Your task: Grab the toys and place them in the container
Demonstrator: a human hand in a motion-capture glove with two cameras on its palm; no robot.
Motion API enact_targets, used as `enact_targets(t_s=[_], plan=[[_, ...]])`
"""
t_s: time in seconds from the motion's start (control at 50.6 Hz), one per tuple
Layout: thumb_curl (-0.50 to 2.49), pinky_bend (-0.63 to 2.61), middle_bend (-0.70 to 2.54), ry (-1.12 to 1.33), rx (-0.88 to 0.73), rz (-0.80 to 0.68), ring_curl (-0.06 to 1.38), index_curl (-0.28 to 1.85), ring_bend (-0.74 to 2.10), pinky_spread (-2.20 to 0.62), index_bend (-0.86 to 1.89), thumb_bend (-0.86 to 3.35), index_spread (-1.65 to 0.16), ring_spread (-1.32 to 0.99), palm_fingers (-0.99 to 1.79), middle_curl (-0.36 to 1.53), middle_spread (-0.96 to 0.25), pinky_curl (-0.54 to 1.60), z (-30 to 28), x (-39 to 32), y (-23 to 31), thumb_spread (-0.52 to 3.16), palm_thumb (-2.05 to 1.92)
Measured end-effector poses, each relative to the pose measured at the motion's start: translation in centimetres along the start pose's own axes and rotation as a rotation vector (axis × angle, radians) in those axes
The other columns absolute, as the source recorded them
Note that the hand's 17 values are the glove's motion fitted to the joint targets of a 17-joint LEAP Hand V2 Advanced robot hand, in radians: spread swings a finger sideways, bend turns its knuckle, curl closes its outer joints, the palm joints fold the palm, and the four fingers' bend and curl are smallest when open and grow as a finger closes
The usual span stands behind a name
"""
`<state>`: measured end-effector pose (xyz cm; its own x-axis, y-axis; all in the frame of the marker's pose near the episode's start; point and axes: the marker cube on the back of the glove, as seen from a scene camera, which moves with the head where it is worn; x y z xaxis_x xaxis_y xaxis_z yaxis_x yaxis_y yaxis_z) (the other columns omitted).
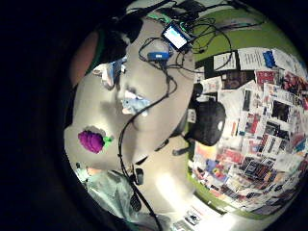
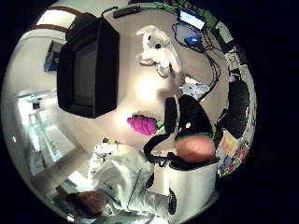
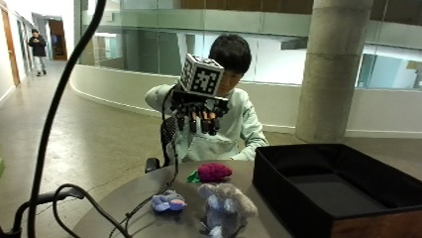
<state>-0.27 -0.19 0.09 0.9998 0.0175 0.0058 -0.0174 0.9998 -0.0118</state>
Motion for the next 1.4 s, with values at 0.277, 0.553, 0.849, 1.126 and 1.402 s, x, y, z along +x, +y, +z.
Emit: enact_targets(t_s=[0.277, 0.553, 0.849, 1.126, 1.402], plan=[[0.13, 0.83, 0.31, -0.03, 0.018, -0.052, 0.13, 0.04, 0.35, -0.03, 0.07, 0.22, -0.19, -0.12, 0.02, 0.17, -0.07, 0.27, 0.7, -0.1, -3.2, 1.2, 0.2], [0.2, 0.9, 0.38, -0.103, 0.112, -0.044, 0.19, 0.08, 0.44, -0.03, 0.08, 0.2, -0.21, -0.14, -0.08, 0.26, -0.08, 0.31, 2.2, -1.1, -7.0, 1.44, 0.14], [0.23, 1.13, 0.11, -0.185, 0.105, -0.115, 0.23, 0.1, 0.5, 0.02, 0.07, 0.12, -0.24, -0.03, -0.22, 0.21, -0.01, 0.38, 8.5, -4.7, -14.0, 1.42, 0.07], [0.35, 1.15, 0.23, -0.102, 0.157, -0.125, 0.28, 0.17, 0.84, -0.11, 0.27, 0.27, -0.28, -0.09, 0.55, 0.2, -0.02, 0.34, 14.5, -6.5, -16.3, 1.34, 0.48], [0.52, 0.91, 0.59, -0.114, 0.245, -0.112, 0.38, 0.26, 0.98, -0.37, 0.31, 0.29, -0.27, -0.33, 1.06, 0.36, -0.22, 0.31, 15.6, -6.3, -15.9, 0.79, 0.79]])
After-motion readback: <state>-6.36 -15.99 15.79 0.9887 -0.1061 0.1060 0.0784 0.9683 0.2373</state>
